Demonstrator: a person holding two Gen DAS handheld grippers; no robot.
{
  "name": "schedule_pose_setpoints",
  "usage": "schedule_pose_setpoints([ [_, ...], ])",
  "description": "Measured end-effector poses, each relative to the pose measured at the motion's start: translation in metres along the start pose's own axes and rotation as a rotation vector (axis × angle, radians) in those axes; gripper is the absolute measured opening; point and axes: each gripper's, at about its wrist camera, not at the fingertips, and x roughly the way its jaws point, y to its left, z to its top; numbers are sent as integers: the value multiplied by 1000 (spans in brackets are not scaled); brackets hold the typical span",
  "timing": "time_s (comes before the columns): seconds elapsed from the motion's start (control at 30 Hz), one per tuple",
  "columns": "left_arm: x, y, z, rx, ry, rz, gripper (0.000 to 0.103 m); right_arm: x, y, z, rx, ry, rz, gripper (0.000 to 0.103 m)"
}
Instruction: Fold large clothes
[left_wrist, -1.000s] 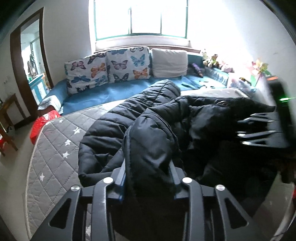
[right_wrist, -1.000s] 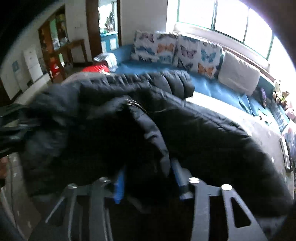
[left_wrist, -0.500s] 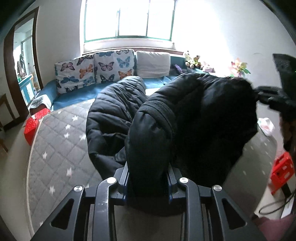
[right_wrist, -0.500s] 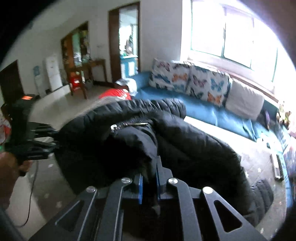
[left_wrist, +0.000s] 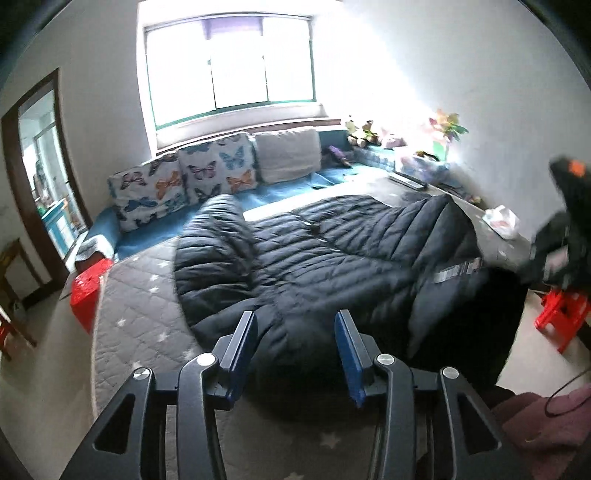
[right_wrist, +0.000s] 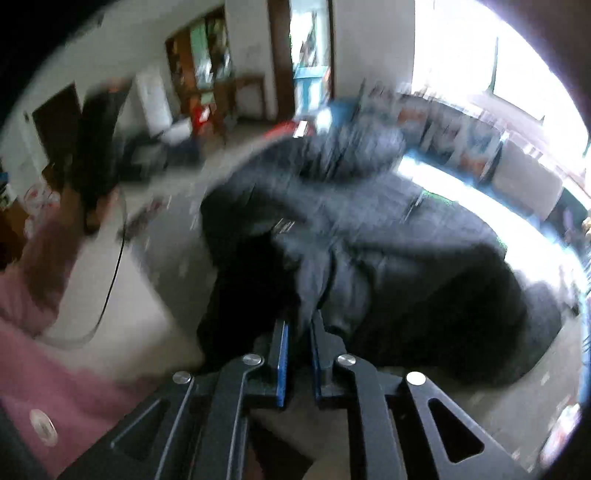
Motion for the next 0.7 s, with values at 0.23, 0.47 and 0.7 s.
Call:
schedule_pose_setpoints([
  [0.23, 70, -44, 19, 34, 127, -48, 47, 34, 5, -23, 6, 106, -14, 19],
  [0.47, 162, -65, -11, 81, 328, -118, 48, -12, -13, -3, -17, -14, -99, 40],
  [0.7, 156, -80, -56, 131, 393, -140, 48, 18, -70, 53, 46, -113, -208, 54],
])
